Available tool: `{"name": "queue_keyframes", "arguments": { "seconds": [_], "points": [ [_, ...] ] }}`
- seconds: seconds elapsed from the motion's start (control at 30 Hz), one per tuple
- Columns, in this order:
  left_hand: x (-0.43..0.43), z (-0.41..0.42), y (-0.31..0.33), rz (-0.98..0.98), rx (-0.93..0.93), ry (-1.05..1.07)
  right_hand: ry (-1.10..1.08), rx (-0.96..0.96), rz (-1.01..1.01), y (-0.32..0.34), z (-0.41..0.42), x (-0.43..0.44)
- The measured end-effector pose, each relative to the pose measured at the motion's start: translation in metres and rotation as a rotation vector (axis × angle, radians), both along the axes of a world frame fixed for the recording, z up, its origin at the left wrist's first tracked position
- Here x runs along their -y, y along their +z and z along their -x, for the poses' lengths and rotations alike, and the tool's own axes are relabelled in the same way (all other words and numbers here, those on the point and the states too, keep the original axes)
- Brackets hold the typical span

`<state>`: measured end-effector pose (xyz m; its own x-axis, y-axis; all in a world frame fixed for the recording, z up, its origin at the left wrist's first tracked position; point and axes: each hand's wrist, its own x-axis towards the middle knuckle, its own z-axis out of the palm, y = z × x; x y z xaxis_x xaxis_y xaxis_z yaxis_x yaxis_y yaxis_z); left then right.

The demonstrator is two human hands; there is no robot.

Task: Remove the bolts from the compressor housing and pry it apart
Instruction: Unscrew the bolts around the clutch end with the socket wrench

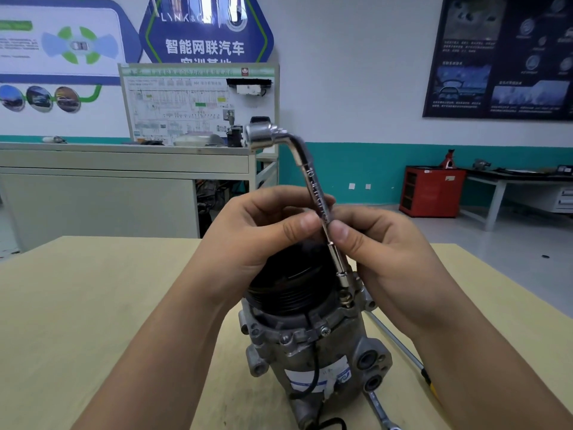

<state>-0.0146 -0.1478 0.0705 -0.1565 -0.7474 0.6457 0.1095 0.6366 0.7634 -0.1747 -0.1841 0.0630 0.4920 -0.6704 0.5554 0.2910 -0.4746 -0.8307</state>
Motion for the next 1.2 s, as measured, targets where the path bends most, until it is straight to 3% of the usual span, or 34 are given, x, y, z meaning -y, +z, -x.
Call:
{"name": "queue_keyframes", "arguments": {
  "seconds": [0.13,0.23,0.43,0.5,0.67,1.2],
  "points": [
    [0.0,0.0,-0.001,0.011,0.081,0.086,0.11,0.176,-0.08,0.007,0.005,-0.005],
    [-0.002,0.005,-0.001,-0.017,0.247,0.213,0.055,0.257,-0.127,0.011,0.012,-0.003],
    [-0.007,0.02,0.005,0.118,0.913,0.488,-0.146,0.258,-0.105,0.018,0.024,0.004],
    [-0.008,0.022,0.004,0.126,1.037,0.515,-0.162,0.259,-0.114,0.018,0.025,0.005],
    [-0.01,0.022,0.002,0.157,1.104,0.493,-0.169,0.25,-0.119,0.017,0.024,0.006],
    [-0.007,0.018,0.001,0.208,1.07,0.48,-0.145,0.248,-0.155,0.014,0.017,0.006]
  ]
}}
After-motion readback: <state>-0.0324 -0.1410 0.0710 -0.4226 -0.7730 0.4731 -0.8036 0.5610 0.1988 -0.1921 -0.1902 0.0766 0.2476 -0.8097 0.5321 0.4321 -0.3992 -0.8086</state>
